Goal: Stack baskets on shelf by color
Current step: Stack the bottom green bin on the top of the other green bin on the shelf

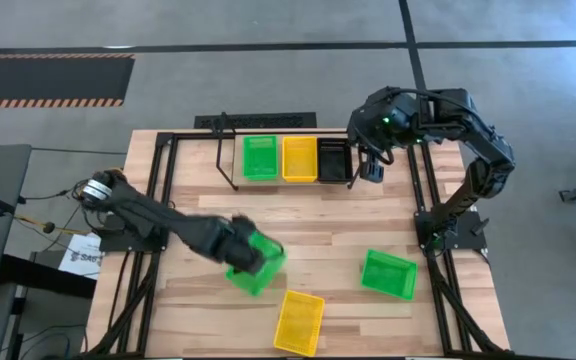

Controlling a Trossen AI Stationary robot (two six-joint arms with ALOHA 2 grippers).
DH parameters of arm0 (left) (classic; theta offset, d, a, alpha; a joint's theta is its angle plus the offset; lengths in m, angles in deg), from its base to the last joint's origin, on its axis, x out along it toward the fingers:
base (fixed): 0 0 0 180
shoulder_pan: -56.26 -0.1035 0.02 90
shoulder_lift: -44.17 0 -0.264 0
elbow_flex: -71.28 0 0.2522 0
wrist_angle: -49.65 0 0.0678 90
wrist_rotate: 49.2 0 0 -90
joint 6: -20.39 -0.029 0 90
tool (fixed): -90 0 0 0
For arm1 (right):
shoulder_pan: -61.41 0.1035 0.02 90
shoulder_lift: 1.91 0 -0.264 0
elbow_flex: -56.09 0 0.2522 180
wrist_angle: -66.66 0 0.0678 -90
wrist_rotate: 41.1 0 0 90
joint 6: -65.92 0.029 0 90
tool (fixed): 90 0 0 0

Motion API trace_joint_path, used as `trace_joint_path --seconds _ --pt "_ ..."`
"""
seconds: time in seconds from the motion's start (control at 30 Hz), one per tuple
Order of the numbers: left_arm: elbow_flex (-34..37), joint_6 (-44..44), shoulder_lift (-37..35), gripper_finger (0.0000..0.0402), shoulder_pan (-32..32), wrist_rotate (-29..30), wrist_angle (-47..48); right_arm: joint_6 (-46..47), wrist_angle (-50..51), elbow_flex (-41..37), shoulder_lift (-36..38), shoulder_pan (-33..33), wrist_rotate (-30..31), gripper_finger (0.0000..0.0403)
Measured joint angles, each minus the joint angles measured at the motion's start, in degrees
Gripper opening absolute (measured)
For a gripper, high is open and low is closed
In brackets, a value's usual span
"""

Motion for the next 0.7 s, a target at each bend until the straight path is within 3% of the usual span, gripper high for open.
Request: trace_joint_path --seconds 0.17,0.3,0.5,0.7 --pt "-5.68 4.17 -4.67 0.0 -5.87 9.11 10.79 1.93 0.02 0.0 0.0 -2.63 10.47 0.0001" --pt "-5.97 0.22 -8.26 0.0 -13.04 12.57 10.16 4.01 0.01 0.0 0.0 -5.93 11.78 0.0001" --pt "-5.97 -14.0 -10.97 0.0 -26.74 11.95 2.65 7.68 -0.04 0.0 -0.02 -9.89 12.12 0.0001" --pt "-5.97 -23.15 -10.22 0.0 -39.64 1.93 -7.83 8.58 -0.02 0.0 -0.01 -12.47 19.26 0.0001"
